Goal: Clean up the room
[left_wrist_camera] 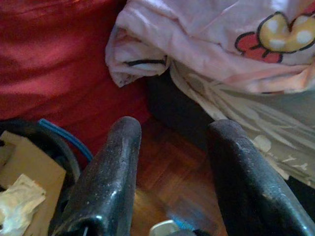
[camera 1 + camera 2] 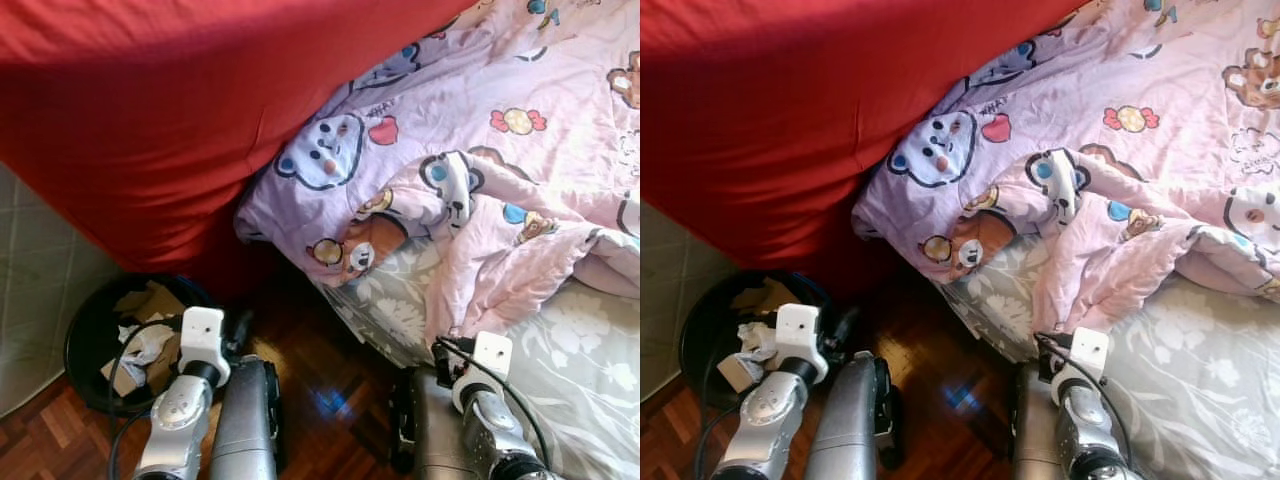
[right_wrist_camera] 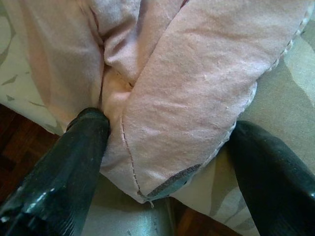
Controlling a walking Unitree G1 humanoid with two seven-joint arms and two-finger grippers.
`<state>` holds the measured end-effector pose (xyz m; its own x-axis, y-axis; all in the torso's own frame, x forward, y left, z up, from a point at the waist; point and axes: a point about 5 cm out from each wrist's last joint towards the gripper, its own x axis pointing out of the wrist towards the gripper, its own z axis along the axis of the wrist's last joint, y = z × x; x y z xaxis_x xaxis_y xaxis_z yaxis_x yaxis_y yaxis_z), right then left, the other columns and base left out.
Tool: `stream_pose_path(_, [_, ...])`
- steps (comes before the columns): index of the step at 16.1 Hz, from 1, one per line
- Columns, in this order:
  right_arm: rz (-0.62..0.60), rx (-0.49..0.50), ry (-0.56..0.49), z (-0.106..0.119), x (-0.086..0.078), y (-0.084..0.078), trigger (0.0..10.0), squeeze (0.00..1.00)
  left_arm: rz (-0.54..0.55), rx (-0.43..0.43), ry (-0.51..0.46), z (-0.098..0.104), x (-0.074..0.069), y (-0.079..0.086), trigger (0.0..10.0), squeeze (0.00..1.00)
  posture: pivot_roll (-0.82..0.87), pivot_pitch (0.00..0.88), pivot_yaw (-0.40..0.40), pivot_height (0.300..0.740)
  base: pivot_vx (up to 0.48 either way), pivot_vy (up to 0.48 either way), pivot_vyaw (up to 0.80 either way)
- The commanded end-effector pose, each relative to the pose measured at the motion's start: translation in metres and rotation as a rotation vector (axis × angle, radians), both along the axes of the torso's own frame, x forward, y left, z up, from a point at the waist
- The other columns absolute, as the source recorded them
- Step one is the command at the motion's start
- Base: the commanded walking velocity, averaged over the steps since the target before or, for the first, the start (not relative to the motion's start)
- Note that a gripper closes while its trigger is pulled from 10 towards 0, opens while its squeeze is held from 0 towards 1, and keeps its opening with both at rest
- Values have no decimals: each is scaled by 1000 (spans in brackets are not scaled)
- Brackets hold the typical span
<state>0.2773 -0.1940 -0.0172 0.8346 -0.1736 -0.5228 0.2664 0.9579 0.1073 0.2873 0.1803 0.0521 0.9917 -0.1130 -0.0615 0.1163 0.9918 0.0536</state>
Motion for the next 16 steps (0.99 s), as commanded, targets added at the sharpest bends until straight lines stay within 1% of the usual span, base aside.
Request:
stream_pose_path(1, [-8,27,85,-17,-18,3,10000,0,11,-9,43,-10,-7,3,10000,0,186,420,68,608,0,0,0])
stream_pose_path(16, [-8,27,85,-17,-18,3,10000,0,11,-9,43,-10,-7,3,10000,0,186,420,68,608,0,0,0])
